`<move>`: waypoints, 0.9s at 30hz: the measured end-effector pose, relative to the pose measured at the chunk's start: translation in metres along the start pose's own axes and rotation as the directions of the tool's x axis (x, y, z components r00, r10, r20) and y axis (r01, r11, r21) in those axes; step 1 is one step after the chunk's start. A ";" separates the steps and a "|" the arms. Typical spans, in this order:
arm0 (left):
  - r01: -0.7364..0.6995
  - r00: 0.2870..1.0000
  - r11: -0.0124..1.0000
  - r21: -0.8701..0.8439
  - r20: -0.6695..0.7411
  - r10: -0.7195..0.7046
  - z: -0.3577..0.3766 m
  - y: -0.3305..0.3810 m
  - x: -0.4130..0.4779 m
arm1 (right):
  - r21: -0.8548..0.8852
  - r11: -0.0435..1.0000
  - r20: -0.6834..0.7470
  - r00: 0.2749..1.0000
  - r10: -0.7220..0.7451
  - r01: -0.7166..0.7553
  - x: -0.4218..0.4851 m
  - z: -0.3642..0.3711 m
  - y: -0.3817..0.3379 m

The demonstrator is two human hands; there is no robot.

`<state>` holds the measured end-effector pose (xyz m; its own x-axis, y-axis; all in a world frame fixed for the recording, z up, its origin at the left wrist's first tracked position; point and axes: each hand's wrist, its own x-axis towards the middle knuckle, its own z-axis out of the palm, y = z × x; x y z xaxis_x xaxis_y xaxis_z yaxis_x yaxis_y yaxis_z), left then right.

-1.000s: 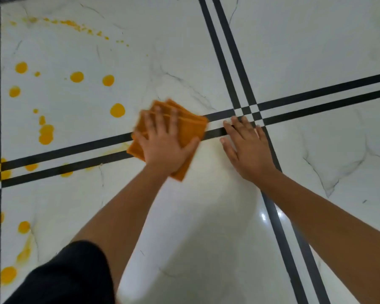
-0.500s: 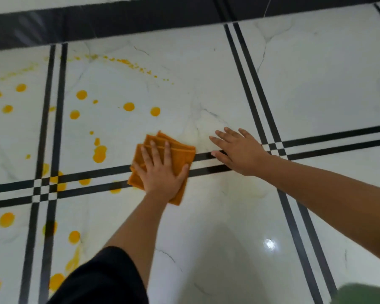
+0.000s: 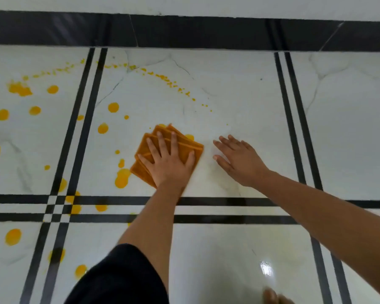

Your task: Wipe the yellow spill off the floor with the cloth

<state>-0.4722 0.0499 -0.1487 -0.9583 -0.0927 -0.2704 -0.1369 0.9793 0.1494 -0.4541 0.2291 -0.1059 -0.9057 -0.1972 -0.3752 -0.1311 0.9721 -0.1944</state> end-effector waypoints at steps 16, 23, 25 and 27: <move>-0.354 0.925 0.920 0.167 -0.085 0.371 0.002 0.015 0.024 | 0.111 0.994 -0.270 0.962 0.041 -0.011 0.050 0.012 0.045; -0.091 0.990 0.993 0.069 -0.100 0.098 -0.011 0.028 0.080 | 0.124 0.990 -0.300 0.948 0.109 -0.074 0.044 0.012 0.061; -0.270 0.955 0.954 0.128 -0.089 0.282 -0.001 0.044 0.043 | 0.143 0.984 -0.263 0.954 0.141 -0.106 0.033 0.011 0.069; -0.581 0.805 0.794 0.176 -0.017 0.593 0.016 0.047 -0.006 | 0.134 0.985 -0.260 0.955 0.142 -0.110 0.019 0.015 0.074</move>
<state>-0.4688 0.0990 -0.1556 -0.8568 0.5031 -0.1131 0.4927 0.8635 0.1083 -0.4746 0.2951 -0.1409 -0.9885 -0.0171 -0.1505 0.0247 0.9621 -0.2715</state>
